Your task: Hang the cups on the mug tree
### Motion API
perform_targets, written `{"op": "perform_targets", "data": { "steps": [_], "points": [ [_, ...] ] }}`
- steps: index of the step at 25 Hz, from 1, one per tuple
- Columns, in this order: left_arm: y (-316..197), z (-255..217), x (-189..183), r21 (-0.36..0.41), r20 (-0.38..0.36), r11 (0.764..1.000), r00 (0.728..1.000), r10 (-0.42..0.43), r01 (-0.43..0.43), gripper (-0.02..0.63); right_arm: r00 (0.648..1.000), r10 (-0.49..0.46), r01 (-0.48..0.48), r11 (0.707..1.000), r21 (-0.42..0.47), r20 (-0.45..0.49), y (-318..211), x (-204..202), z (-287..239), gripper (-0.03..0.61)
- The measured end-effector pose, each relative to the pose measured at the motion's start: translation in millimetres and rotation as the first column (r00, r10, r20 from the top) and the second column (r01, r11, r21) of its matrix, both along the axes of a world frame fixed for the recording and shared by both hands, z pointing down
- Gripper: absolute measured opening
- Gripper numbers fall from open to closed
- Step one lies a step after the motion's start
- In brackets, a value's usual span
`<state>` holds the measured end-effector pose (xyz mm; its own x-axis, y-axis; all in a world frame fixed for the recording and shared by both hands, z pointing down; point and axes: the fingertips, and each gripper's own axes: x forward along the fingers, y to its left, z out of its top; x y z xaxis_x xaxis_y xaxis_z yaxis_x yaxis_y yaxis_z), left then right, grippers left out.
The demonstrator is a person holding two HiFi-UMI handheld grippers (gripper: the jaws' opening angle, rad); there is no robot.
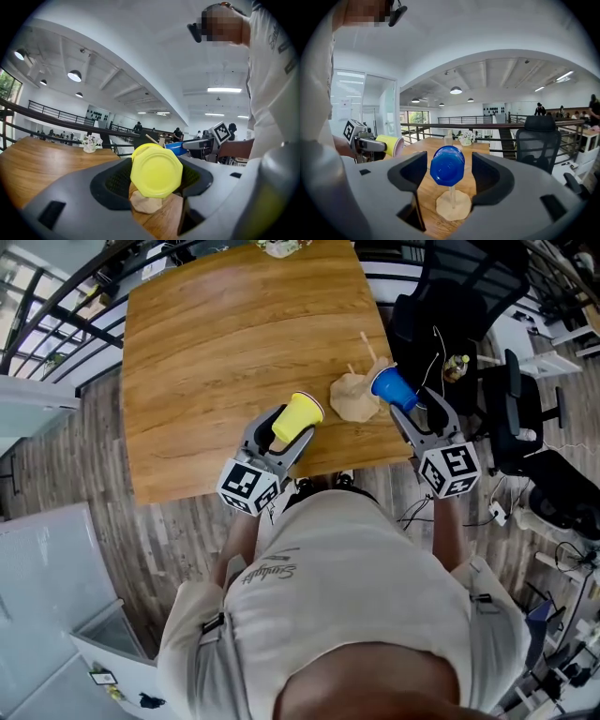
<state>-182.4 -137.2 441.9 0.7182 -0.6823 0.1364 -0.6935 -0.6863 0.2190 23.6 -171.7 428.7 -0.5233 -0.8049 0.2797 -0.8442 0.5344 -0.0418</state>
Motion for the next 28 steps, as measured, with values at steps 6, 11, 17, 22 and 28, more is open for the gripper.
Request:
{"op": "perform_targets", "data": {
  "steps": [6, 11, 17, 22, 28],
  "points": [
    [-4, -1, 18, 0.001, 0.012, 0.998, 0.998, 0.059, -0.059, 0.276, 0.991, 0.086, -0.090, 0.996, 0.029, 0.100, 9, 23, -27, 0.260],
    [-11, 9, 34, -0.027, 0.055, 0.994, 0.992, 0.111, -0.109, 0.276, 0.986, 0.121, -0.128, 0.990, 0.055, 0.114, 20, 37, -31, 0.233],
    [-24, 35, 61, -0.061, 0.104, 0.983, 0.978, 0.179, -0.173, 0.275, 0.989, 0.120, -0.127, 0.988, 0.090, 0.084, 27, 45, -31, 0.219],
    [-36, 54, 82, -0.094, 0.138, 0.977, 0.969, 0.205, -0.193, 0.276, 0.988, 0.143, -0.149, 0.984, 0.099, 0.061, 23, 58, -30, 0.213],
    [-49, 67, 100, -0.132, 0.167, 0.972, 0.963, 0.213, -0.192, 0.276, 0.982, 0.163, -0.171, 0.982, 0.074, 0.099, 19, 76, -27, 0.210]
  ]
}}
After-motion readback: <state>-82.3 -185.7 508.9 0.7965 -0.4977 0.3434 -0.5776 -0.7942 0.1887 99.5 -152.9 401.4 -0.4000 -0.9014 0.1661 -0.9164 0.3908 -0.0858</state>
